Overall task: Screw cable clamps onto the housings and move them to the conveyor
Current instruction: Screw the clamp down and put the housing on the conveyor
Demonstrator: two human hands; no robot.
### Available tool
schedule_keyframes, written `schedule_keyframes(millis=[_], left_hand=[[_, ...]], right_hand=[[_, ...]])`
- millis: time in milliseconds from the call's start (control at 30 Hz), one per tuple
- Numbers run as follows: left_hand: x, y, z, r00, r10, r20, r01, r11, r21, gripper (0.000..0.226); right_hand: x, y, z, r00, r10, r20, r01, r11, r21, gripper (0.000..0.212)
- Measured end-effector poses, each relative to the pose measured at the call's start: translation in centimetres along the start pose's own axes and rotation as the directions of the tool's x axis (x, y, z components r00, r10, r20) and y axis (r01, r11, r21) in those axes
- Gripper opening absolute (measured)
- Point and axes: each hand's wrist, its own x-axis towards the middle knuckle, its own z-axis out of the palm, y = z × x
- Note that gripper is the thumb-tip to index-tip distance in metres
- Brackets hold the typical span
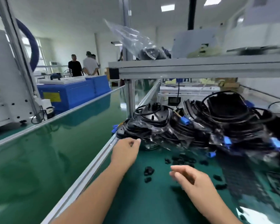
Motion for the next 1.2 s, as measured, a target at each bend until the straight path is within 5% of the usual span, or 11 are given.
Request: schedule_keyframes(millis=[133, 233, 533, 833, 967, 1100, 1200], left_hand=[[4.5, 4.2, 1.4, 0.982, -0.169, -0.085, 0.139, 0.948, -0.285, 0.06], [7.5, 6.4, 1.6, 0.936, -0.343, 0.079, 0.346, 0.853, -0.392, 0.093], [11.7, 6.9, 1.9, 0.822, -0.468, 0.325, 0.566, 0.61, -0.554, 0.033], [6.5, 7.9, -1.5, 0.876, -0.365, 0.315, 0.47, 0.505, -0.724, 0.022], [0.7, 7.6, -4.6, 0.908, -0.315, 0.277, 0.414, 0.571, -0.709, 0.02], [-6.6, 6.5, -5.7, 0.895, -0.249, 0.371, 0.443, 0.605, -0.662, 0.019], [-11.7, 5.9, -4.3, 0.854, -0.227, 0.469, 0.504, 0.584, -0.636, 0.017]], right_hand=[[-0.2, 1.2, -1.3, 0.997, 0.027, -0.072, -0.024, 0.999, 0.04, 0.024], [0.1, 1.5, -1.6, 0.992, 0.029, -0.123, -0.023, 0.998, 0.052, 0.023], [0.5, 1.2, -1.5, 0.984, 0.075, -0.164, -0.065, 0.996, 0.065, 0.022], [0.2, 0.9, -1.3, 0.983, 0.026, -0.18, -0.005, 0.993, 0.116, 0.024], [-0.2, -0.3, -2.1, 0.952, -0.046, -0.302, 0.086, 0.989, 0.122, 0.027], [-1.4, -2.6, -4.8, 0.784, -0.258, -0.564, 0.224, 0.966, -0.131, 0.03], [-2.1, -3.8, -6.7, 0.8, -0.343, -0.492, 0.167, 0.916, -0.366, 0.05]])
